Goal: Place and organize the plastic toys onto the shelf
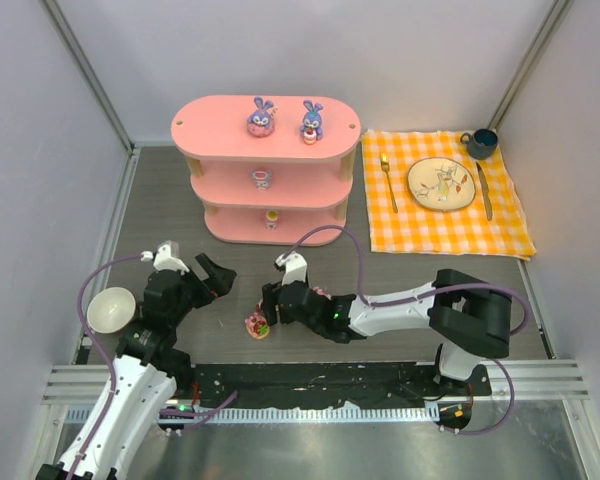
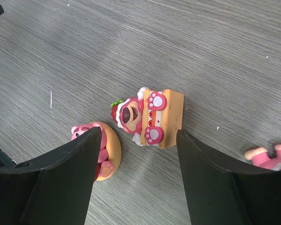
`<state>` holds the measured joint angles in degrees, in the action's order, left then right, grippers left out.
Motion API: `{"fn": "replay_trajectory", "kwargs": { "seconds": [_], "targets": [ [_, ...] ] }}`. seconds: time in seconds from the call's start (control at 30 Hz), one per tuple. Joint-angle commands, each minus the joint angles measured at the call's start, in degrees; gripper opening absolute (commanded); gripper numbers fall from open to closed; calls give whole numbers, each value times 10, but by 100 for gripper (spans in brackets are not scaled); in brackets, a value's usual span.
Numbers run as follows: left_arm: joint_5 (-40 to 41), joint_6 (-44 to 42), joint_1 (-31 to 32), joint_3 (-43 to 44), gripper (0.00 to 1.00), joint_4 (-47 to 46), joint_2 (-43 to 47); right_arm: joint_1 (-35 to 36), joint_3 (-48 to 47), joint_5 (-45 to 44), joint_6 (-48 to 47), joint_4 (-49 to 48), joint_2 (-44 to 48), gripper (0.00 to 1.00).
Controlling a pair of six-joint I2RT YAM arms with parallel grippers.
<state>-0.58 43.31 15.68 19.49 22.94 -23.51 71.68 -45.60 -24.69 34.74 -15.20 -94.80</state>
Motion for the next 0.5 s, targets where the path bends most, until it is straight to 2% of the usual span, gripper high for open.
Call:
{"fn": "replay_trajectory", "kwargs": {
  "seconds": [0.0,0.3,0.47],
  "targets": [
    [-14,1,1,15,100,-20,-3,4,-36,-2,10,2,-15,69],
    [-14,0,1,17,100,-22,-7,4,-52,-15,4,39,-35,57],
    [-17,1,1,16,100,-25,-10,4,-53,-19,8,49,-42,43]
  ]
}}
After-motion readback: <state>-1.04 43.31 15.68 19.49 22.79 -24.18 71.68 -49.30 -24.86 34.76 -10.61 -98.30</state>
